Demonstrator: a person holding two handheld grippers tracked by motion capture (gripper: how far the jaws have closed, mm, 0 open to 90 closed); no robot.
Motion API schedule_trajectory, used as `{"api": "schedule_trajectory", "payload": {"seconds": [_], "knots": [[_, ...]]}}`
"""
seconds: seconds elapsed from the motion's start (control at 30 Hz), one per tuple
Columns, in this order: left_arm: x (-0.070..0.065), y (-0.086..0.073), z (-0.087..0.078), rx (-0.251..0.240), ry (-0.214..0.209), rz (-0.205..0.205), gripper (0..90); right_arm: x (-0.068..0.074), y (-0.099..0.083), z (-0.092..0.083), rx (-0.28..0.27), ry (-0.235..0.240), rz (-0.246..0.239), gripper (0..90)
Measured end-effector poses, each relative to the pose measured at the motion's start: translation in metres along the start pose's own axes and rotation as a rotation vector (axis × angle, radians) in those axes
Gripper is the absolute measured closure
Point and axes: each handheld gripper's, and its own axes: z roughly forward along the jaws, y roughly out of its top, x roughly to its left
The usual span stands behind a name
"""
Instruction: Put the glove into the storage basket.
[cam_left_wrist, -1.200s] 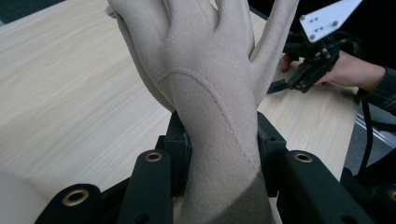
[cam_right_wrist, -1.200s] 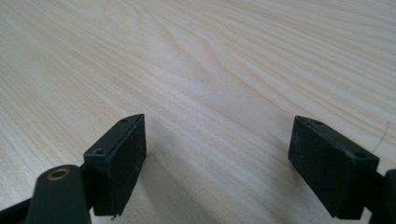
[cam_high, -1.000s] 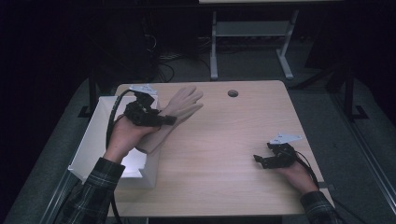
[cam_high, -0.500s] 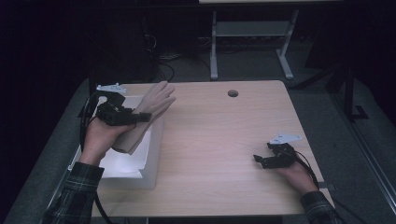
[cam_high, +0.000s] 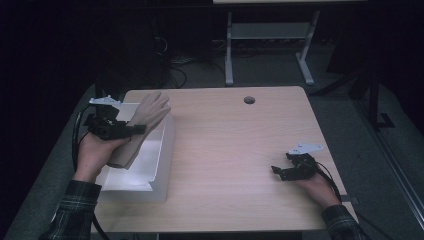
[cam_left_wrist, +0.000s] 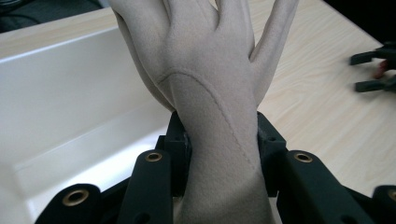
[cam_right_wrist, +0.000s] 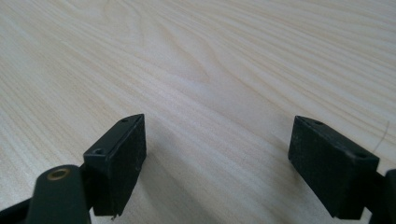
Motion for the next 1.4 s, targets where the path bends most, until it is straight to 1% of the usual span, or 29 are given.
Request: {"api": "schedule_trajectory", "payload": {"seconds": [0.07,0.17,0.27,0.3,0.37,0.43,0.5,0.57,0.67,0.7,0.87,0.97,1.0,1.03,1.13,1.2,1.23,1.4], "knots": [[0.005,-0.005,0.001,0.007,0.015,-0.007,65.0,0.0,0.0,0.0,0.0,0.0,0.0,18.9],[0.011,-0.013,0.003,0.013,0.018,-0.027,65.0,0.0,0.0,0.0,0.0,0.0,0.0,18.9],[0.017,-0.019,0.006,0.025,0.033,-0.036,65.0,0.0,0.0,0.0,0.001,0.0,0.0,18.9],[0.018,-0.021,0.008,0.024,0.04,-0.045,65.0,0.0,0.0,0.0,0.001,0.0,0.0,18.9],[0.022,-0.026,0.011,0.032,0.045,-0.046,65.0,0.0,0.0,0.0,0.001,0.0,0.0,18.8],[0.023,-0.029,0.015,0.041,0.049,-0.054,64.9,0.0,0.0,0.0,0.0,0.0,0.0,18.9],[0.024,-0.032,0.019,0.054,0.055,-0.05,64.9,0.0,0.0,0.0,0.001,0.0,0.0,18.9],[0.025,-0.036,0.024,0.06,0.061,-0.055,64.9,0.0,0.0,0.0,0.001,0.0,0.0,18.9],[0.027,-0.042,0.03,0.069,0.061,-0.06,64.9,0.0,0.0,0.0,0.001,0.0,0.0,18.9],[0.027,-0.044,0.033,0.069,0.064,-0.07,64.9,0.0,0.0,0.0,0.0,0.0,0.0,18.9],[0.032,-0.054,0.044,0.085,0.065,-0.072,64.8,0.0,0.0,0.0,0.0,0.0,0.004,18.9],[0.035,-0.061,0.052,0.107,0.069,-0.08,64.8,0.0,0.0,0.0,0.001,-0.001,0.001,18.9],[0.035,-0.064,0.054,0.108,0.069,-0.084,64.8,0.0,0.0,0.0,0.0,-0.001,0.001,18.9],[0.035,-0.064,0.054,0.108,0.069,-0.084,64.8,0.0,0.0,0.0,0.0,-0.001,0.001,18.9],[0.035,-0.069,0.061,0.125,0.074,-0.084,64.7,0.0,0.0,0.0,0.0,-0.002,0.001,18.8],[0.036,-0.074,0.067,0.13,0.068,-0.086,64.5,0.0,0.0,0.0,0.001,-0.002,0.001,18.8],[0.036,-0.074,0.067,0.13,0.068,-0.086,64.5,0.0,0.0,0.0,0.001,-0.002,0.001,18.8],[0.039,-0.081,0.074,0.159,0.075,-0.087,64.2,0.0,0.0,0.0,0.001,-0.002,0.001,18.9]]}}
